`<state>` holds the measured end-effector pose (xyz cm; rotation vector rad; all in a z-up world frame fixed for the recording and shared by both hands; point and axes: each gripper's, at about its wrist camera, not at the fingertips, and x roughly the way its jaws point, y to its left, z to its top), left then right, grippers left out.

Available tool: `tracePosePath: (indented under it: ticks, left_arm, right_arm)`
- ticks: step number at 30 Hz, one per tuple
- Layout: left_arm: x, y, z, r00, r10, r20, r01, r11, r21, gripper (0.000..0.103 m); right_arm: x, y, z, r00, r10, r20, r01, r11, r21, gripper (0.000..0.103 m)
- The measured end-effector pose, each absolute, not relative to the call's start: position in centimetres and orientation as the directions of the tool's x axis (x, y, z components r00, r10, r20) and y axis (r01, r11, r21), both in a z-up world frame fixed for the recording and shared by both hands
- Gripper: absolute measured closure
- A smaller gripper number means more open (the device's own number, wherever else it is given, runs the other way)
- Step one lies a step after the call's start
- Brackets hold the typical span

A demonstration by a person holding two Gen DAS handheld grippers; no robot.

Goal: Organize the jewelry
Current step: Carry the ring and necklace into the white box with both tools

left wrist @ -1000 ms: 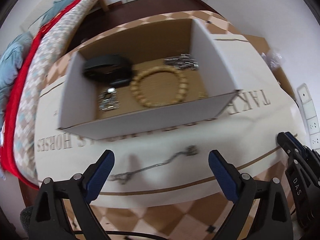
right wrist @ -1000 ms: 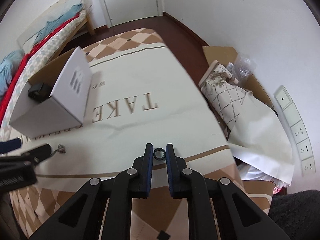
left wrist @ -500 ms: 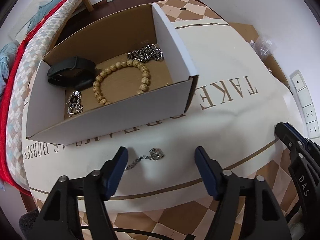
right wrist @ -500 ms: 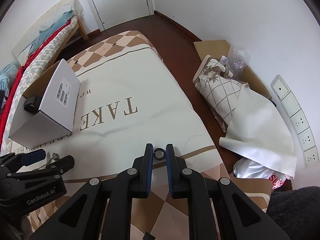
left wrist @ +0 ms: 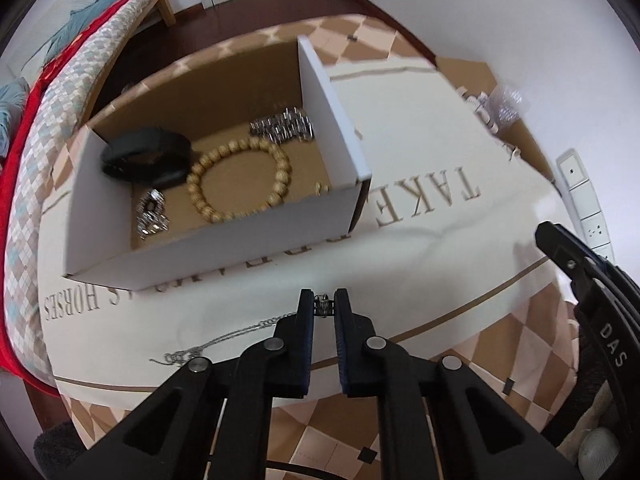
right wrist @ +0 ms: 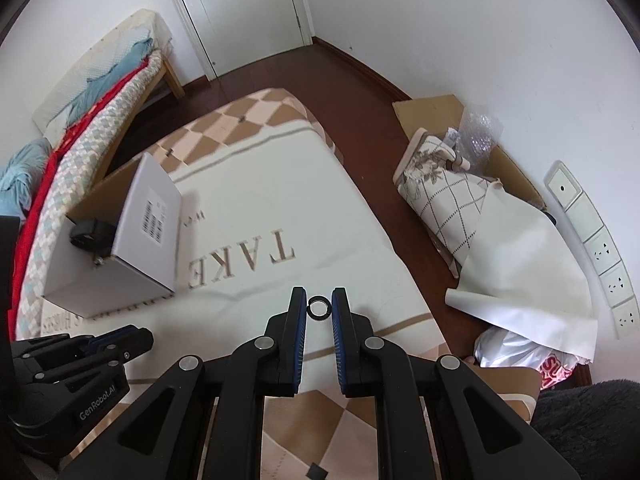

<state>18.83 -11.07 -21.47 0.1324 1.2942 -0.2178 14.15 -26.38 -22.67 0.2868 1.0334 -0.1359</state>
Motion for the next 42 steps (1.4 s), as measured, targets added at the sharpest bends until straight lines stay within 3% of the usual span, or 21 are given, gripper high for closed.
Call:
tracePosePath:
  ticks: [19, 28, 33, 42]
  left_arm:
    - [18.1, -4.7, -6.6, 0.457, -0.236, -0.857, 0.195, 0.967, -0.162, 0.096]
    - [20.9, -2.4, 0.0, 0.569, -0.231, -0.789, 0.192, 0.971, -0.146, 0.096]
    - [23.0, -0.8, -0.5, 0.558, -0.212, -0.802, 0.175, 0.975, -0.136, 0.096]
    - [25.7, 1.1, -7.4, 0.421, -0.216, -0.881, 0.131, 0.976, -0.177, 0.096]
  right_arm:
    - [16.4, -21.9, -12.8, 0.623, 0.226, -0.749, 0.073, 0.936, 0.343, 0.090]
    - [20.0, -19.8, -7.9, 0.629, 0.323, -0.707, -0.031, 0.920, 0.392, 0.090]
    - [22.4, -17.8, -8.4, 0.573, 0.368, -0.733, -0.068, 0.912, 0.404, 0.090]
    - [25.3, -15.5, -12.5, 0.472, 0.365, -0.802, -0.090, 0.925, 0.368, 0.090]
